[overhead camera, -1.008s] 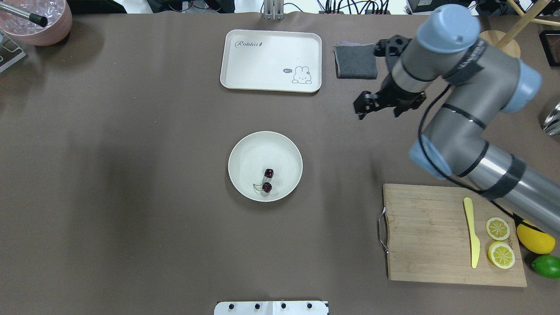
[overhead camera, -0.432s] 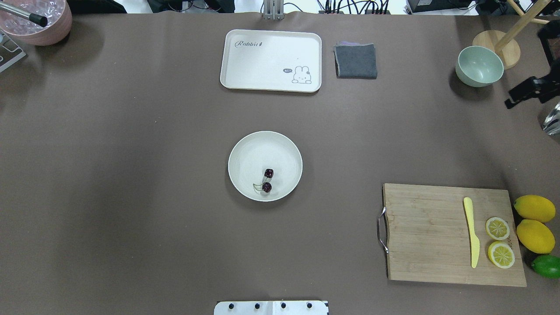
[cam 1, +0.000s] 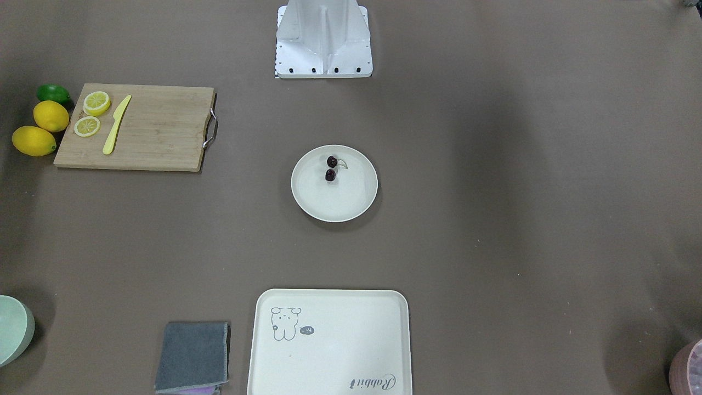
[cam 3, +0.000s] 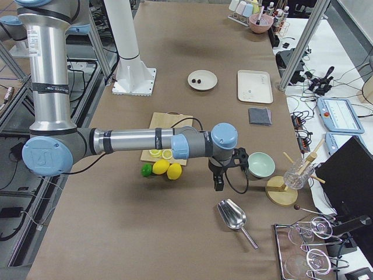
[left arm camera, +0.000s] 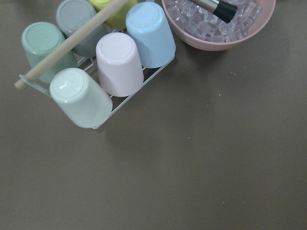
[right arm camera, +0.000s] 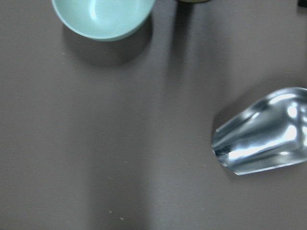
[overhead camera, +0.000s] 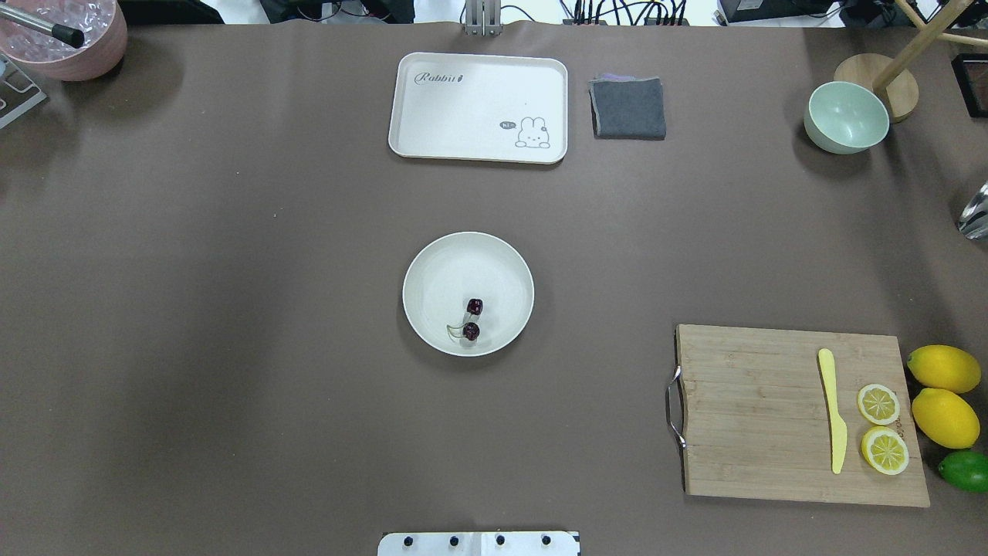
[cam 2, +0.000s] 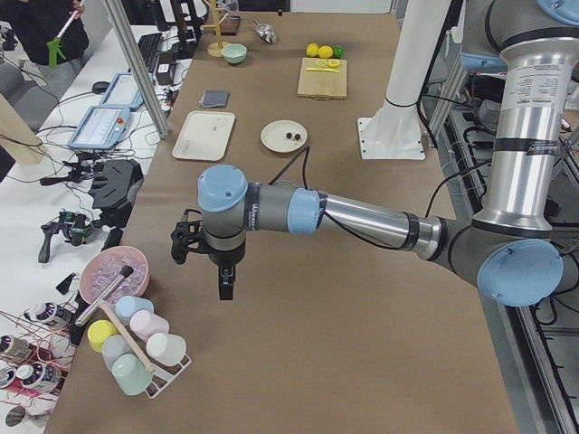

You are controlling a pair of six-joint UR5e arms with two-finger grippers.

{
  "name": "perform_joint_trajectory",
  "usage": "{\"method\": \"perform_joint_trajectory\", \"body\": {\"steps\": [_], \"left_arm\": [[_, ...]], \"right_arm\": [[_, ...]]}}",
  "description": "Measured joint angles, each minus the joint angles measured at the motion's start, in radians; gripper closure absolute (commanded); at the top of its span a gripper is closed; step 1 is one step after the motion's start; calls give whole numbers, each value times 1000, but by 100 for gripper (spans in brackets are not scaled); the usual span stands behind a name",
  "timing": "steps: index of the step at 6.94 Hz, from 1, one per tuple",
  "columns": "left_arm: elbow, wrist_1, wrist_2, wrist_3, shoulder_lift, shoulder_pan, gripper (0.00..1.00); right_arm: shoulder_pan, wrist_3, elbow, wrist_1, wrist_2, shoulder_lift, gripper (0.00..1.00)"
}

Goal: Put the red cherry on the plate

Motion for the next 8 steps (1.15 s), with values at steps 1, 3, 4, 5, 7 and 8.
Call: {"method": "perform_joint_trajectory", "body": {"steps": [1,3,4,5,7,8], "left_arm": [[11,-15,1,3,19,1,2],[79,-83,4,4,32,6,2],[113,-130,5,3,36,7,2],[130,-163,4,0,44,8,2],[135,-184,1,-4,47,8,2],[134,-185,0,-4,46,8,2]], "right_arm": [[28,-18,-27,3,1,-17,0],[47,-25,-43,7,16,-38,0],[48,-23,-43,8,24,-40,0],[48,-19,-43,9,28,-39,0],[54,-17,-33,9,30,-38,0],[62,-16,-10,-2,29,-34,0]]}}
